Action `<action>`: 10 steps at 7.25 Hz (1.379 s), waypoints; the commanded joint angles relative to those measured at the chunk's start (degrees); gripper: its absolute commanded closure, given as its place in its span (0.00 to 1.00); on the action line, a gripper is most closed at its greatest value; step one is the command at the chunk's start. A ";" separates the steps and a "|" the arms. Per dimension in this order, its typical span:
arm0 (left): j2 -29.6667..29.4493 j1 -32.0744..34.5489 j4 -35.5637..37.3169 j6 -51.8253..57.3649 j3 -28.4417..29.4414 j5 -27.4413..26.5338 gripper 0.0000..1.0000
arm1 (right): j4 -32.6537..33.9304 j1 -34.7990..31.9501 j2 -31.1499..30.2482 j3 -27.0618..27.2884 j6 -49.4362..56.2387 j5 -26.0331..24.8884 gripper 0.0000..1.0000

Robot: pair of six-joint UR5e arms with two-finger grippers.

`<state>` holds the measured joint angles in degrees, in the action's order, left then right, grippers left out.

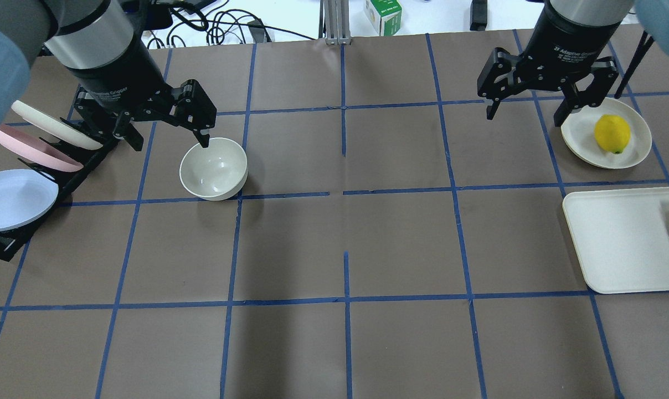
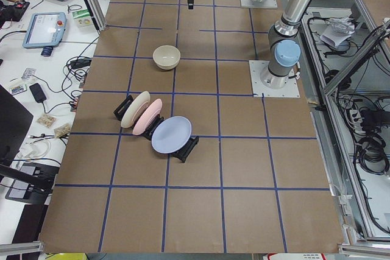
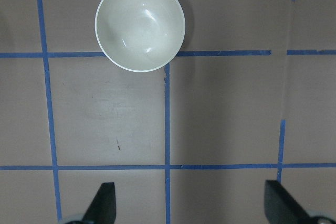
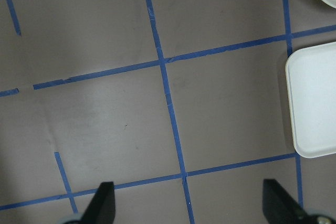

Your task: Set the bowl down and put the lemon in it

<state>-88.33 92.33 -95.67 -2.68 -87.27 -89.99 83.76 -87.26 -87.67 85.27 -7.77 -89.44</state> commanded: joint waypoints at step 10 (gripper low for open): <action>-19.29 -8.83 22.60 4.97 -5.44 -0.63 0.00 | 7.26 16.10 7.22 0.16 16.67 -0.73 0.00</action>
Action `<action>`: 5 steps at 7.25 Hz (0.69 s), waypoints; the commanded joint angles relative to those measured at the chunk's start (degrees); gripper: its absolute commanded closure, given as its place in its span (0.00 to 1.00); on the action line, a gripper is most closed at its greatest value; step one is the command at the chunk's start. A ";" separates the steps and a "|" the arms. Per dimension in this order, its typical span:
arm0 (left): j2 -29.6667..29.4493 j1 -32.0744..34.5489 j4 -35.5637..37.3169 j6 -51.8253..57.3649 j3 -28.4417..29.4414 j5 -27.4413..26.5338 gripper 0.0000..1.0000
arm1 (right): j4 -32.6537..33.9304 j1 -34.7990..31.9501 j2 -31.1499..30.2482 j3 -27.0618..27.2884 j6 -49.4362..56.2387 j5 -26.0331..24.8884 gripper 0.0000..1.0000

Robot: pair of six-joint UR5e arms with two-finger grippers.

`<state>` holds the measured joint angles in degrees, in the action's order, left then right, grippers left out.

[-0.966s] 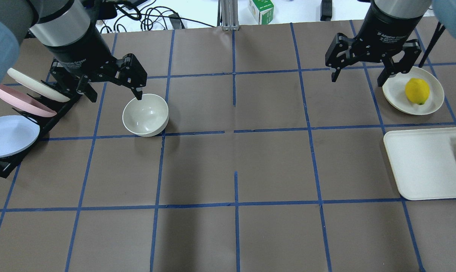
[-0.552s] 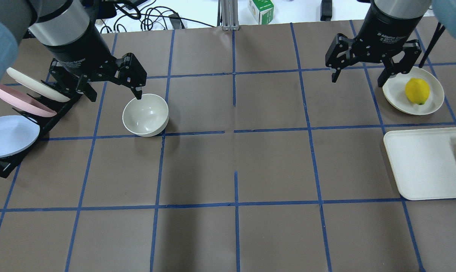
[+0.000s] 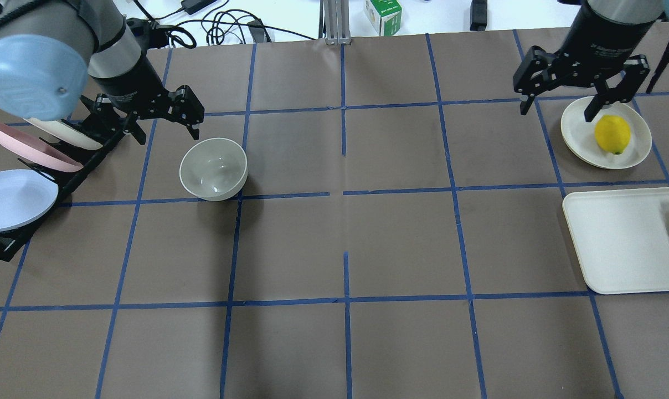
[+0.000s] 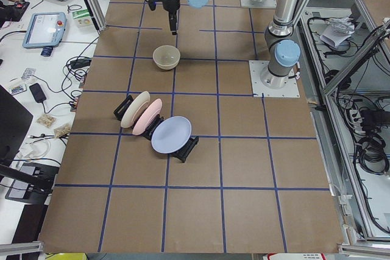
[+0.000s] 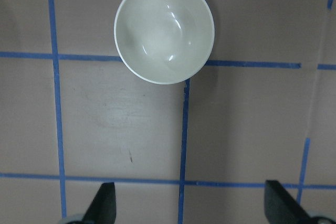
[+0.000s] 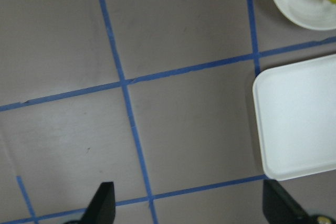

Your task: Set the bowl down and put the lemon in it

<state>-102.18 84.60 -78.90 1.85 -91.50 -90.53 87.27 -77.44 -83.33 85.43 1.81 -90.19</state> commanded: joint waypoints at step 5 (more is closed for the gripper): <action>-11.10 -3.65 22.30 3.32 -11.51 0.17 0.00 | 27.03 16.97 19.32 -0.62 19.97 -0.08 0.00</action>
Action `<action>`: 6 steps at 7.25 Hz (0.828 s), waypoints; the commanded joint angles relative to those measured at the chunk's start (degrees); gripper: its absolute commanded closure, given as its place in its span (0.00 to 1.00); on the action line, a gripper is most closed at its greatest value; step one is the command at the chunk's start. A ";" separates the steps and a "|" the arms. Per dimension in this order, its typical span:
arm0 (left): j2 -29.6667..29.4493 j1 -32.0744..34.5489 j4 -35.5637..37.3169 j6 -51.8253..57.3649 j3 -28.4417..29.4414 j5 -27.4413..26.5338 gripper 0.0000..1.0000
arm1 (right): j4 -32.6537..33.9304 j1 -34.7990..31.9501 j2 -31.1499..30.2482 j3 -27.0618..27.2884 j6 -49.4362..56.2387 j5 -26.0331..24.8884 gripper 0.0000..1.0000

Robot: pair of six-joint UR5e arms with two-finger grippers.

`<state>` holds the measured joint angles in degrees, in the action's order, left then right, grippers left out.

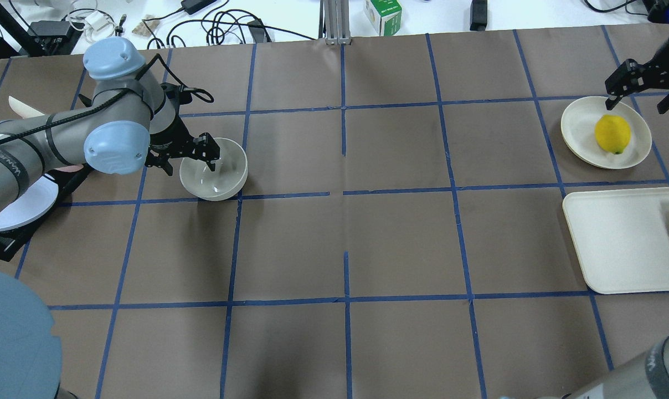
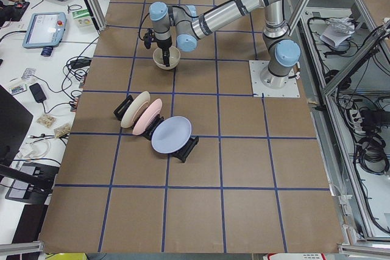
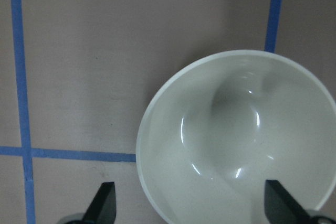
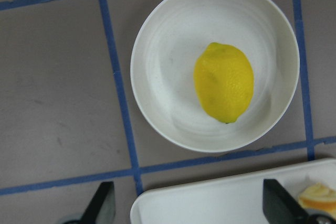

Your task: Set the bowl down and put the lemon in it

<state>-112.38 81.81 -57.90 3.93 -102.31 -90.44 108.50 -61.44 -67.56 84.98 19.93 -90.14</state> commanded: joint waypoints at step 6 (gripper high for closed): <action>-2.41 -1.74 1.47 2.40 0.00 0.35 0.92 | 11.47 1.41 11.04 -0.26 5.65 -2.23 0.00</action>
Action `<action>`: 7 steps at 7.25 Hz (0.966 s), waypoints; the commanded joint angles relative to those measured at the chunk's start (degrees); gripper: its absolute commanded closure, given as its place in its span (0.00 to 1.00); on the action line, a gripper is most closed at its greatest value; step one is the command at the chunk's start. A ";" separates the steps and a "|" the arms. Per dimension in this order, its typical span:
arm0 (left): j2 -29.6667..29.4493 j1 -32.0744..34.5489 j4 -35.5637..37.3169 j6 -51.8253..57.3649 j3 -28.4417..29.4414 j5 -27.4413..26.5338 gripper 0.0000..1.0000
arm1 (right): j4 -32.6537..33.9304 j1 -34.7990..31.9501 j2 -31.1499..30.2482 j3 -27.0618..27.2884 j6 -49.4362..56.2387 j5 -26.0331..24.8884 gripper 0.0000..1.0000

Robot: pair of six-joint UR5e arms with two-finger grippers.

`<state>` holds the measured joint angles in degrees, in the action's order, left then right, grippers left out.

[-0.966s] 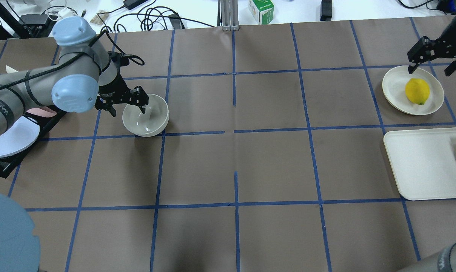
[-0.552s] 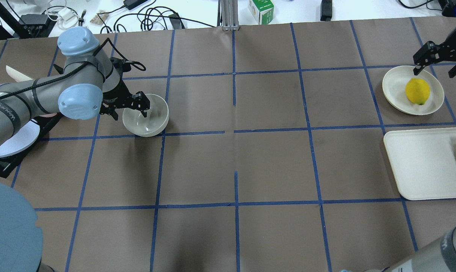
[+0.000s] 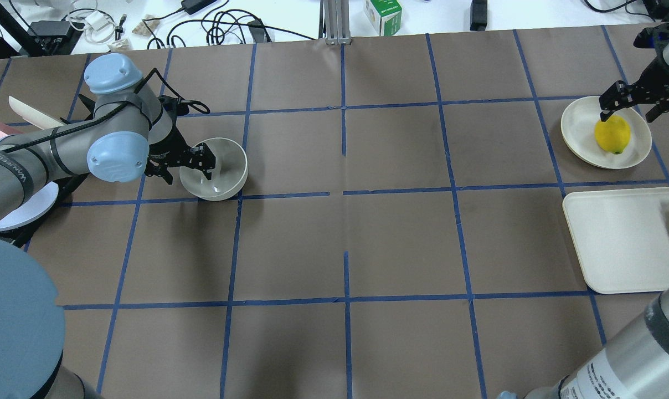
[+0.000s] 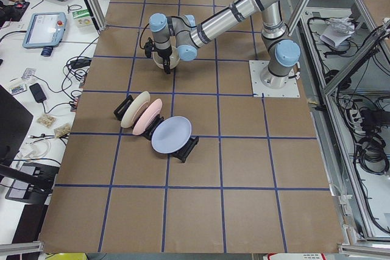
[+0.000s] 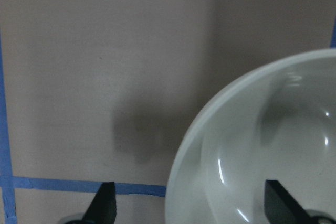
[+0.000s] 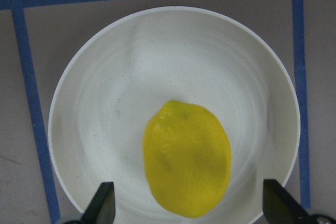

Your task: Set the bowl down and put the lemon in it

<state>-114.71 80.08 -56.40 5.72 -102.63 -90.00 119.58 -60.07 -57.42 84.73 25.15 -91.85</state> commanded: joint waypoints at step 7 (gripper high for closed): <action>0.01 -0.01 0.06 1.05 0.41 0.00 1.00 | 1.62 0.04 4.33 -1.23 -0.54 -0.44 0.47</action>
<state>-114.70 80.07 -56.34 6.73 -102.28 -90.00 120.54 -60.03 -53.06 83.66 24.67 -92.25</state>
